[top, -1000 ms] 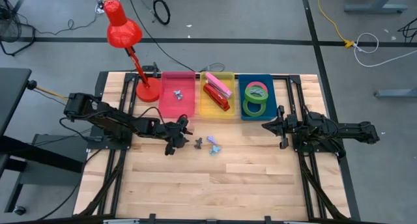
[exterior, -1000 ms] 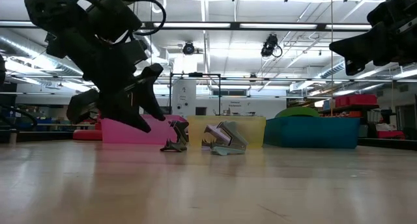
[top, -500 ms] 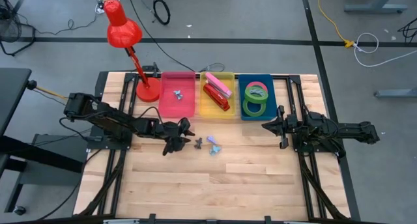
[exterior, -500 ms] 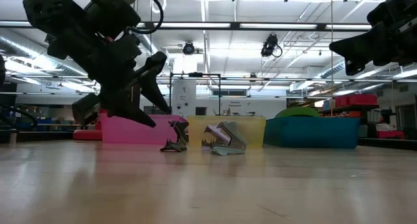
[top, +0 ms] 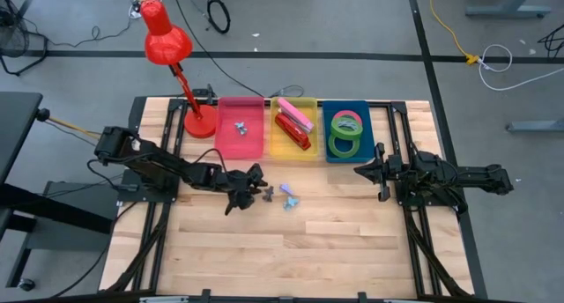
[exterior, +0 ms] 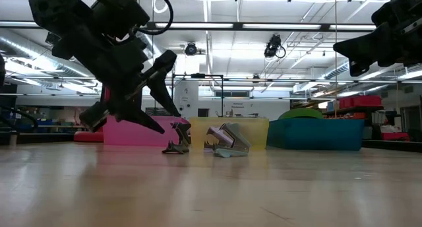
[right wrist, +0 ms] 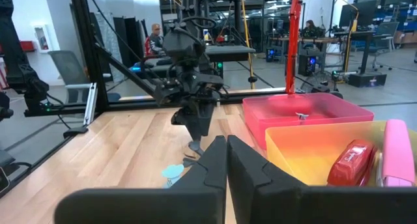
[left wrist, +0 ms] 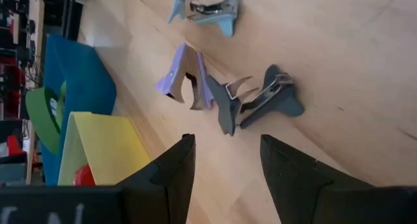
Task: Pick and place Stapler, Stapler remover, tape
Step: Put the black staple remover into the pink bin
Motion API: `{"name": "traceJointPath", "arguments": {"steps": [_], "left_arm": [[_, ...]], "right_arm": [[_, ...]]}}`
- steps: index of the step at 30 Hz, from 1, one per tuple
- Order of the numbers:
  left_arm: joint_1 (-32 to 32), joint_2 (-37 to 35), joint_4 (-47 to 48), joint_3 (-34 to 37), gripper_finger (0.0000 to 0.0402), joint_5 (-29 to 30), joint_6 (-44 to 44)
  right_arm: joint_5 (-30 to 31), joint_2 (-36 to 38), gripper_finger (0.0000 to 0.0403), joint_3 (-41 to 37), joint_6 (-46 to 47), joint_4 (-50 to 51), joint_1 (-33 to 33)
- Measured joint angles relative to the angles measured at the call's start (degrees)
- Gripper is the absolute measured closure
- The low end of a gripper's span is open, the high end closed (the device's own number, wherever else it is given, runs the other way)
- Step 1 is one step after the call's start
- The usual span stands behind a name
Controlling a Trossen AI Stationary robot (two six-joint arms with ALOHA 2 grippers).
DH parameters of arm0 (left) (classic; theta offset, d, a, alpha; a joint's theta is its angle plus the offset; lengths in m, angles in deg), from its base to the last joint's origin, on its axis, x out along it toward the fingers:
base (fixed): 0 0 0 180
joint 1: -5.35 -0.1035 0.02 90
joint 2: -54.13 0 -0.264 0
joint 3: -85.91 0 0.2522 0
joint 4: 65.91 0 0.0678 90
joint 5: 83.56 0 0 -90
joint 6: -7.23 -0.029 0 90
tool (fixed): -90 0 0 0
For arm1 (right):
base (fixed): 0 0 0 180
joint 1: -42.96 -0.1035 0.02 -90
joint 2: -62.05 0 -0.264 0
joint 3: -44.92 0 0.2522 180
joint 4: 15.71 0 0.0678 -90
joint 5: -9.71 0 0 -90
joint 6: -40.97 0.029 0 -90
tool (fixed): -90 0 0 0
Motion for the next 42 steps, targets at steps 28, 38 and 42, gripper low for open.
{"name": "traceJointPath", "arguments": {"steps": [28,38,42], "left_arm": [[0.1,0.9,0.7,-2.4,0.0225,1.3,2.2],[0.2,2.1,0.5,-2.4,0.0225,-0.4,2.6],[0.2,2.1,0.2,-2.4,0.0242,-0.4,2.2]], "right_arm": [[0.0,0.0,0.0387,0.0,0.0,0.0,0.0],[0.0,0.0,0.0387,0.0,0.0,0.0,0.0],[0.0,0.0,0.0387,0.0,0.0,0.0,0.0]]}}
